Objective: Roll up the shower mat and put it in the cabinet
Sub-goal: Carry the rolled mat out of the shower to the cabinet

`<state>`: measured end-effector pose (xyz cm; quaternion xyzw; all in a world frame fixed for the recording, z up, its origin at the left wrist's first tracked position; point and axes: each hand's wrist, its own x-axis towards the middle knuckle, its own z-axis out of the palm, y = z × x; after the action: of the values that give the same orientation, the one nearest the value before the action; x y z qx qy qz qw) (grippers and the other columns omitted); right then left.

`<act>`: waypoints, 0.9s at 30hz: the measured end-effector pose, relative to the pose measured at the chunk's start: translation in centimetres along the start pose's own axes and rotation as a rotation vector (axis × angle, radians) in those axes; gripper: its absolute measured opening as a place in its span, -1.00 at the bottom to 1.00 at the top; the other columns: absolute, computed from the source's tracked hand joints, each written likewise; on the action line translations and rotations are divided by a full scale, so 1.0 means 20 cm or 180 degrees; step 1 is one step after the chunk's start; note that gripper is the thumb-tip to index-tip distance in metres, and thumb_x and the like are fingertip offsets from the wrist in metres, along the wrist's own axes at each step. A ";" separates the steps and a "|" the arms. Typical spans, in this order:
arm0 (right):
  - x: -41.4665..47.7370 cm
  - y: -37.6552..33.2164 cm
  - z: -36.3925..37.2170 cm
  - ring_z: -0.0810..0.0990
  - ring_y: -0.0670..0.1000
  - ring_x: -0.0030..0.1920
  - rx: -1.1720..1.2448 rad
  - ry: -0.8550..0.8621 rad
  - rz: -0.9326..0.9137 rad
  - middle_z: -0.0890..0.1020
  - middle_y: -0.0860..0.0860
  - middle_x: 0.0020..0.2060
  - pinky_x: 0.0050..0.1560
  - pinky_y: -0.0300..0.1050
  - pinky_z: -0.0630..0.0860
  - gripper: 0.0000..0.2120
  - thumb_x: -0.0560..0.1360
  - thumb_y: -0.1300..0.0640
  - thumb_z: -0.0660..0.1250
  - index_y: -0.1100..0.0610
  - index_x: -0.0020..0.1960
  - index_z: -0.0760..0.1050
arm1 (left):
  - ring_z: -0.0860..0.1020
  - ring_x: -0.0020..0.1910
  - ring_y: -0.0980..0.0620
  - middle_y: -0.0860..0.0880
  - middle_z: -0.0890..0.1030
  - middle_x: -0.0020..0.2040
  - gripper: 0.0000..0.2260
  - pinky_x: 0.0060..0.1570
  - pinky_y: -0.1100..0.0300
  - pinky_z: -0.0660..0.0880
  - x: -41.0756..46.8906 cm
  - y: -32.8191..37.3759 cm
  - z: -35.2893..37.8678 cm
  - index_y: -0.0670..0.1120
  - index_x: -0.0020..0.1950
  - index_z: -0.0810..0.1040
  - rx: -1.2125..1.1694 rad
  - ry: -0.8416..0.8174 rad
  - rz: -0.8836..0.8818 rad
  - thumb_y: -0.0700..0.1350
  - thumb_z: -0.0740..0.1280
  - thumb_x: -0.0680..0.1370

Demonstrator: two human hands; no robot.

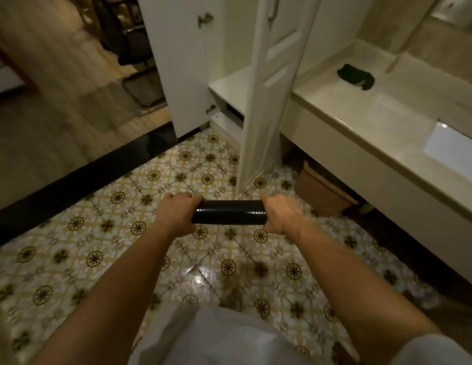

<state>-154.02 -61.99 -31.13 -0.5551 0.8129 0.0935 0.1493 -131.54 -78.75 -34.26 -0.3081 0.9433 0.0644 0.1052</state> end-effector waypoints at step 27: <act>2.23 -0.21 -0.83 0.48 0.05 -0.26 0.0052 -0.0017 -0.0220 0.48 -0.02 -0.23 -0.27 -0.14 0.42 -0.51 0.17 -0.05 0.47 -0.01 0.06 0.46 | 0.59 -0.03 -0.02 0.08 0.60 0.03 -0.40 -0.09 0.01 0.56 1.60 -1.43 -0.67 0.17 0.27 0.29 -0.0511 -0.0043 0.0034 0.07 0.45 0.28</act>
<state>-167.67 -107.86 -30.90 -0.5814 0.7935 0.0831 0.1591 -141.98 -122.40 -30.44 -0.3100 0.9360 0.1424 0.0862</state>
